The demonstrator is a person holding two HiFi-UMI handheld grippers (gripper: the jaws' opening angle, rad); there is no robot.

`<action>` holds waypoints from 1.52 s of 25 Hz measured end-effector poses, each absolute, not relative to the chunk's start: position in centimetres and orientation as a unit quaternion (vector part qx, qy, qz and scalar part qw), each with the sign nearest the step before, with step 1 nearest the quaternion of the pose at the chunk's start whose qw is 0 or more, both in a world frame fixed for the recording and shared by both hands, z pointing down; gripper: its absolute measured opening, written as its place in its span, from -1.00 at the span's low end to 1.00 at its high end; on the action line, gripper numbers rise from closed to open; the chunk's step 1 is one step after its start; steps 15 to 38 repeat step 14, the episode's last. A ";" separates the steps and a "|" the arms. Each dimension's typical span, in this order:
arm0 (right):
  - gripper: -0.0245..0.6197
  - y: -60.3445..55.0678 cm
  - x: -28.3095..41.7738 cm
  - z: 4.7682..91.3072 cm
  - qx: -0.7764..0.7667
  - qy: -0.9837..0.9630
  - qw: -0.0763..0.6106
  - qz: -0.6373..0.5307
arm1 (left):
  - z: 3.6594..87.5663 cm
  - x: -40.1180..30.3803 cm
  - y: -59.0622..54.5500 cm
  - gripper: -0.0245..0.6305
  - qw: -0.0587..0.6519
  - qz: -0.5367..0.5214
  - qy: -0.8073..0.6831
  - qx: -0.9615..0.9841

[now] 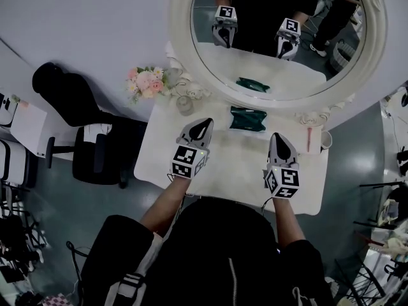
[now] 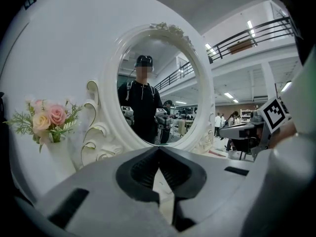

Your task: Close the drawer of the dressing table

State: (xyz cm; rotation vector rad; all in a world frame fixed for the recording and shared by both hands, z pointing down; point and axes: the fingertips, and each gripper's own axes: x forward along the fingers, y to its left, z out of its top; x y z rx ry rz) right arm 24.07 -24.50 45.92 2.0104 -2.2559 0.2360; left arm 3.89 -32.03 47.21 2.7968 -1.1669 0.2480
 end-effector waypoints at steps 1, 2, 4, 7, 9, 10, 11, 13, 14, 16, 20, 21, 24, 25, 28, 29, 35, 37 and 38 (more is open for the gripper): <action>-0.93 -24.5 24.1 45.9 0.662 -0.743 0.055 0.078 | 47.2 3.9 -32.0 -0.91 0.051 0.081 -0.383 0.919; -0.93 -24.5 24.1 45.9 0.662 -0.743 0.055 0.078 | 47.3 3.9 -32.0 -0.91 0.052 0.082 -0.383 0.919; -0.93 -24.5 24.1 45.9 0.662 -0.744 0.054 0.079 | 47.3 3.9 -31.9 -0.91 0.053 0.082 -0.383 0.918; -0.93 -24.4 24.1 45.9 0.661 -0.745 0.051 0.081 | 47.4 3.9 -31.8 -0.91 0.054 0.080 -0.384 0.918; -0.93 -24.3 24.0 46.0 0.660 -0.745 0.052 0.082 | 47.5 3.8 -31.8 -0.91 0.056 0.080 -0.385 0.918; -0.93 -24.3 24.0 46.1 0.660 -0.745 0.051 0.084 | 47.6 3.8 -31.8 -0.91 0.057 0.080 -0.386 0.917; -0.93 -24.2 24.0 46.2 0.660 -0.745 0.050 0.086 | 47.7 3.7 -31.8 -0.91 0.058 0.081 -0.386 0.917; -0.93 -24.1 24.0 46.3 0.660 -0.744 0.048 0.089 | 47.8 3.6 -31.7 -0.91 0.059 0.082 -0.387 0.917; -0.93 -24.1 24.0 46.3 0.660 -0.744 0.047 0.091 | 47.9 3.6 -31.7 -0.91 0.060 0.082 -0.387 0.916; -0.93 -24.1 24.0 46.3 0.660 -0.744 0.047 0.091 | 47.9 3.6 -31.7 -0.91 0.060 0.082 -0.387 0.916; -0.93 -24.1 24.0 46.3 0.660 -0.744 0.047 0.091 | 47.9 3.6 -31.7 -0.91 0.060 0.082 -0.387 0.916; -0.93 -24.1 24.0 46.3 0.660 -0.744 0.047 0.091 | 47.9 3.6 -31.7 -0.91 0.060 0.082 -0.387 0.916; -0.93 -24.1 24.0 46.3 0.660 -0.744 0.047 0.091 | 47.9 3.6 -31.7 -0.91 0.060 0.082 -0.387 0.916; -0.93 -24.1 24.0 46.3 0.660 -0.744 0.047 0.091 | 47.9 3.6 -31.7 -0.91 0.060 0.082 -0.387 0.916; -0.93 -24.1 24.0 46.3 0.660 -0.744 0.047 0.091 | 47.9 3.6 -31.7 -0.91 0.060 0.082 -0.387 0.916; -0.93 -24.1 24.0 46.3 0.660 -0.744 0.047 0.091 | 47.9 3.6 -31.7 -0.91 0.060 0.082 -0.387 0.916; -0.93 -24.1 24.0 46.3 0.660 -0.744 0.047 0.091 | 47.9 3.6 -31.7 -0.91 0.060 0.082 -0.387 0.916; -0.93 -24.1 24.0 46.3 0.660 -0.744 0.047 0.091 | 47.9 3.6 -31.7 -0.91 0.060 0.082 -0.387 0.916; -0.93 -24.1 24.0 46.3 0.660 -0.744 0.047 0.091 | 47.9 3.6 -31.7 -0.91 0.060 0.082 -0.387 0.916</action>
